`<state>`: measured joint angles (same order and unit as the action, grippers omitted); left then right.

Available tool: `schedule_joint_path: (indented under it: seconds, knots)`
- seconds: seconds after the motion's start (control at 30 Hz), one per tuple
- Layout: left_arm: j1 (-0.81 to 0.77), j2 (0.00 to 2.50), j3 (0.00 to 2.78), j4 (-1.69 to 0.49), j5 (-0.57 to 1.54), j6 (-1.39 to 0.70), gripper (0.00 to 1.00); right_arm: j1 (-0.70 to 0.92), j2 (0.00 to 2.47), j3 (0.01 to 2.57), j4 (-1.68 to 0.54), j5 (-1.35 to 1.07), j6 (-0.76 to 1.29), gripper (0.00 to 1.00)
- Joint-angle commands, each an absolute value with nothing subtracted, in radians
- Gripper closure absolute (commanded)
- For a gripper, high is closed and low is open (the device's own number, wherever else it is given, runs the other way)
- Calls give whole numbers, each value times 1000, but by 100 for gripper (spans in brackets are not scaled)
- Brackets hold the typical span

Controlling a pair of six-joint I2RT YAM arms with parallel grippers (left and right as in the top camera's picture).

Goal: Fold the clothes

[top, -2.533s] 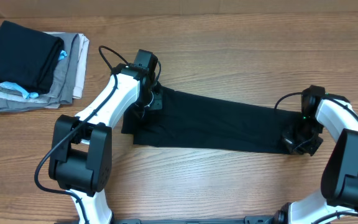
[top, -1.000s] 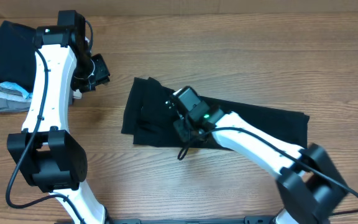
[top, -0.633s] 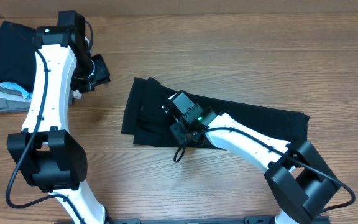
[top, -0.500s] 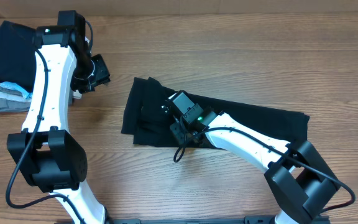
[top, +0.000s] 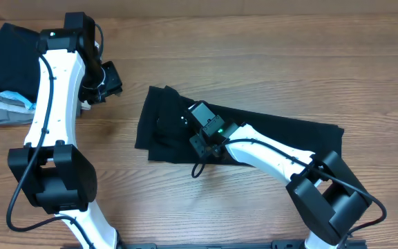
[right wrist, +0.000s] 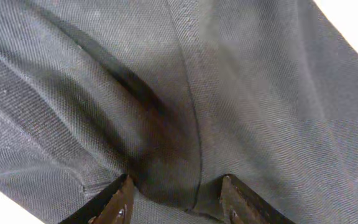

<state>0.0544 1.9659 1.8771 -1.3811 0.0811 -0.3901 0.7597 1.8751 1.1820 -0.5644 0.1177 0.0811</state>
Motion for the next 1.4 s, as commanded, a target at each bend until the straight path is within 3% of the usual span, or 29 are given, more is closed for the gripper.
schedule_joint_path:
  seconds: [0.0,0.27,0.53,0.7,0.8,1.3,1.37]
  knots:
    - [58,1967,1892,-1384,75,-381,58,755,1876,1182,-547,138,81,50]
    - [58,1967,1892,-1385,75,-381,58,755,1876,1177,-554,138,81,52]
    - [58,1967,1892,-1384,75,-381,59,756,1876,1166,-550,132,82,76]
    - [58,1967,1892,-1384,74,-381,58,756,1876,1166,-550,130,82,82]
    - [58,1967,1892,-1384,74,-381,58,757,1877,1166,-551,126,87,96]
    - [58,1967,1892,-1383,75,-381,58,757,1876,1167,-555,-192,286,96]
    - [58,1967,1892,-1383,75,-381,58,757,1876,1167,-554,-188,286,88]
